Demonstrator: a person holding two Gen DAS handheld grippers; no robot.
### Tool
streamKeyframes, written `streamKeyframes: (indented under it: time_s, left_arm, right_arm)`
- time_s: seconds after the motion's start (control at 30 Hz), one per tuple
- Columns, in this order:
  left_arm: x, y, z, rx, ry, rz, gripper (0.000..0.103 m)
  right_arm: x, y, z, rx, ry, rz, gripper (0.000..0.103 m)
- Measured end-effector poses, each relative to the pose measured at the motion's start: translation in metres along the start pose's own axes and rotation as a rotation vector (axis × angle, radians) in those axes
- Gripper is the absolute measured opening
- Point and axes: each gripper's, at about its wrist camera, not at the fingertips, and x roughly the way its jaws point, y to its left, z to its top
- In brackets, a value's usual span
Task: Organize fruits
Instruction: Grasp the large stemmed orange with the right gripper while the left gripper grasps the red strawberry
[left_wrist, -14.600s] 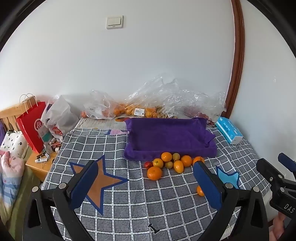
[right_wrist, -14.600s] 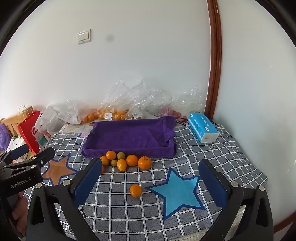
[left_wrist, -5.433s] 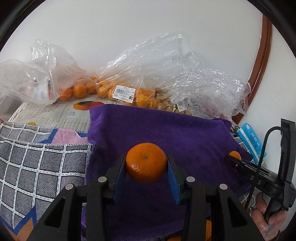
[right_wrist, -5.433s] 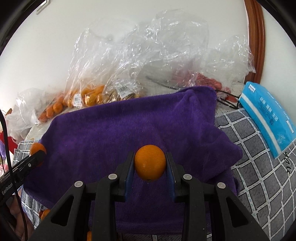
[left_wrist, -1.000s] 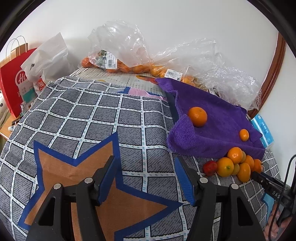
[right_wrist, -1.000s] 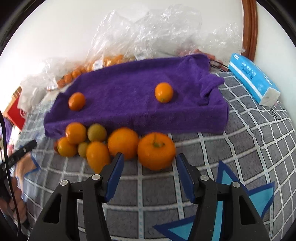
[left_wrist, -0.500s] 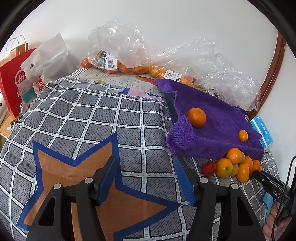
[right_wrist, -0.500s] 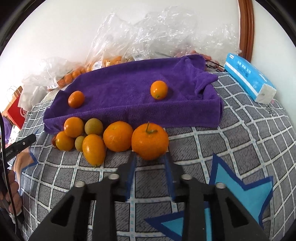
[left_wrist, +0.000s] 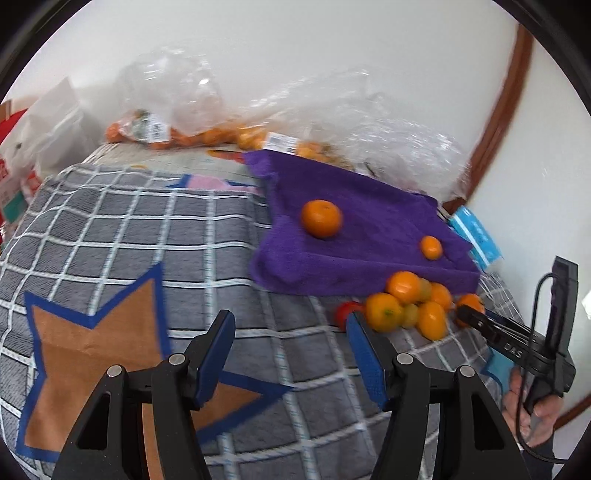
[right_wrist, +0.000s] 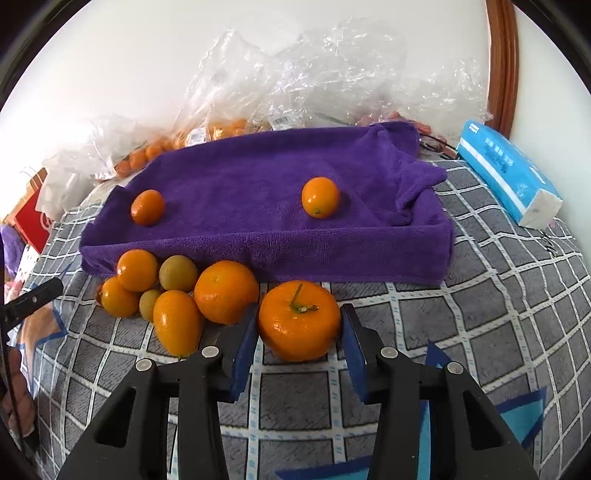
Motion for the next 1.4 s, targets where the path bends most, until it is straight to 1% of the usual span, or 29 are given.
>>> streamKeyframes:
  time_s: [0.1,0.17,0.3,0.37,0.47,0.5,0.6,0.63,0.67,0.73,0.77,0.9,0.97,1.0,1.03,1.07,1.13,1.2,1.4]
  left_arm:
    - [0.013,-0.017,0.004,-0.003,0.063,0.010,0.059]
    - [0.022,-0.024,0.005,-0.012,0.083,0.017,0.052]
    - [0.033,-0.029,0.006,-0.021,0.094,0.039,0.045]
    - [0.040,-0.027,0.007,-0.032,0.103,0.051,0.039]
    - [0.048,-0.025,0.009,-0.067,0.134,0.025,0.038]
    - [0.048,-0.026,0.010,-0.073,0.132,0.016,0.038]
    - [0.053,-0.033,0.011,-0.073,0.155,0.005,0.039]
    - [0.055,-0.035,0.011,-0.066,0.155,0.005,0.041]
    - [0.055,-0.039,0.010,-0.047,0.145,0.020,0.041]
    - [0.054,-0.043,0.006,-0.017,0.128,0.043,0.041]
    - [0.054,-0.044,0.005,-0.011,0.122,0.052,0.039]
    - [0.054,-0.050,0.003,0.017,0.103,0.085,0.039]
    - [0.055,-0.052,0.001,0.043,0.088,0.109,0.031]
    - [0.055,-0.052,0.001,0.050,0.084,0.115,0.029]
    - [0.055,-0.052,0.001,0.049,0.082,0.104,0.024]
    - [0.054,-0.050,0.000,0.042,0.082,0.072,0.024]
    - [0.052,-0.045,0.000,0.024,0.080,0.033,0.024]
    - [0.049,-0.041,0.001,0.003,0.061,-0.003,0.024]
    - [0.044,-0.037,0.000,-0.029,0.025,-0.023,0.024]
  right_arm:
    - [-0.005,-0.005,-0.006,0.015,-0.012,-0.008,0.043]
    - [-0.005,-0.007,-0.007,0.022,-0.006,-0.004,0.043]
    - [-0.006,-0.007,-0.008,0.014,-0.012,0.000,0.043]
    - [-0.006,-0.007,-0.008,0.011,-0.013,0.017,0.043]
    - [-0.007,-0.008,-0.008,0.018,-0.016,0.031,0.043]
    - [-0.007,-0.009,-0.008,0.022,-0.014,0.037,0.043]
    - [-0.005,-0.011,-0.008,0.030,-0.005,0.049,0.043]
    - [-0.004,-0.012,-0.007,0.033,-0.002,0.054,0.043]
    - [-0.004,-0.012,-0.007,0.035,0.000,0.059,0.043]
    - [-0.003,-0.012,-0.007,0.037,0.001,0.065,0.043]
    - [-0.003,-0.012,-0.007,0.040,-0.001,0.065,0.043]
    - [-0.004,-0.013,-0.008,0.046,-0.005,0.069,0.043]
    - [-0.004,-0.013,-0.008,0.050,-0.006,0.069,0.043]
    - [-0.004,-0.013,-0.007,0.053,-0.007,0.066,0.043]
    - [-0.005,-0.014,-0.007,0.055,-0.008,0.063,0.043]
    - [-0.005,-0.014,-0.008,0.059,-0.009,0.064,0.043]
    - [-0.005,-0.015,-0.008,0.062,-0.011,0.068,0.043]
    - [-0.006,-0.014,-0.008,0.061,-0.012,0.064,0.043]
    - [-0.008,-0.015,-0.007,0.067,-0.023,0.067,0.043]
